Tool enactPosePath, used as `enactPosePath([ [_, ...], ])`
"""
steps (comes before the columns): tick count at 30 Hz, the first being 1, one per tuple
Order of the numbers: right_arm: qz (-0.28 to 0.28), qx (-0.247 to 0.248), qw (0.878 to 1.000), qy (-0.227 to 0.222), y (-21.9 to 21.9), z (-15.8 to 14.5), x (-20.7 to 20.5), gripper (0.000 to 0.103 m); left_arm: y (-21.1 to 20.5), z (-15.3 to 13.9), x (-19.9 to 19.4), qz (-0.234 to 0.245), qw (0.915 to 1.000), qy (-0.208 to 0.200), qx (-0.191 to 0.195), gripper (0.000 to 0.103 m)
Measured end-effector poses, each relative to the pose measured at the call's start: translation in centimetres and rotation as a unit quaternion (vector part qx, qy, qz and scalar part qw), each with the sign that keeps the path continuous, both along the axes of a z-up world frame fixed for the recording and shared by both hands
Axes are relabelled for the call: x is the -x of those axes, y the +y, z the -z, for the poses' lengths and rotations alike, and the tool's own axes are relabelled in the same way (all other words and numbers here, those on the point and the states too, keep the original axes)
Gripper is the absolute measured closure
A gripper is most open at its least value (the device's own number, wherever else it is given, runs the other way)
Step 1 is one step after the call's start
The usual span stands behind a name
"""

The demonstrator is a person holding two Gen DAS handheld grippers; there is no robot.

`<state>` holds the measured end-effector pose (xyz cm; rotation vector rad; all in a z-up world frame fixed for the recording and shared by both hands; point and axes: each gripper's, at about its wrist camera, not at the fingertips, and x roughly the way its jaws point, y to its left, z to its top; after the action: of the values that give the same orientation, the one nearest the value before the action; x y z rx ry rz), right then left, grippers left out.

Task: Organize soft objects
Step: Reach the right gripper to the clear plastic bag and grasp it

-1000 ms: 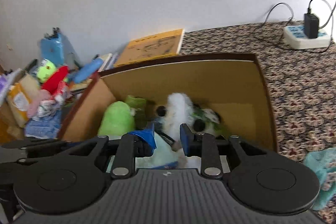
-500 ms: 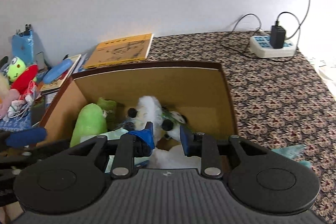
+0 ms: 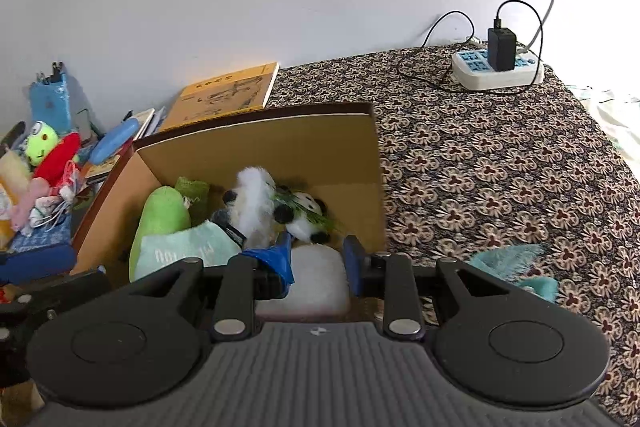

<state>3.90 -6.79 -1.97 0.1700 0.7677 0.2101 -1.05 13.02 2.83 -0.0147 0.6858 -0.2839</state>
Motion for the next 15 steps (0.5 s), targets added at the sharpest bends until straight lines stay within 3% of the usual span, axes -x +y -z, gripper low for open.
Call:
enactPosePath([
  [8,0.02,-0.012,0.999,0.022,-8.4,1.6,2.0,0.092,-6.0,1.0,0.4,0.039,0.9991,0.017,-0.005,0.049],
  [15,0.054,-0.061,0.994,0.074,-15.5,4.1,3.4,0.092,-10.5,3.3,0.7,0.078,0.9951,0.059,-0.013,0.049],
])
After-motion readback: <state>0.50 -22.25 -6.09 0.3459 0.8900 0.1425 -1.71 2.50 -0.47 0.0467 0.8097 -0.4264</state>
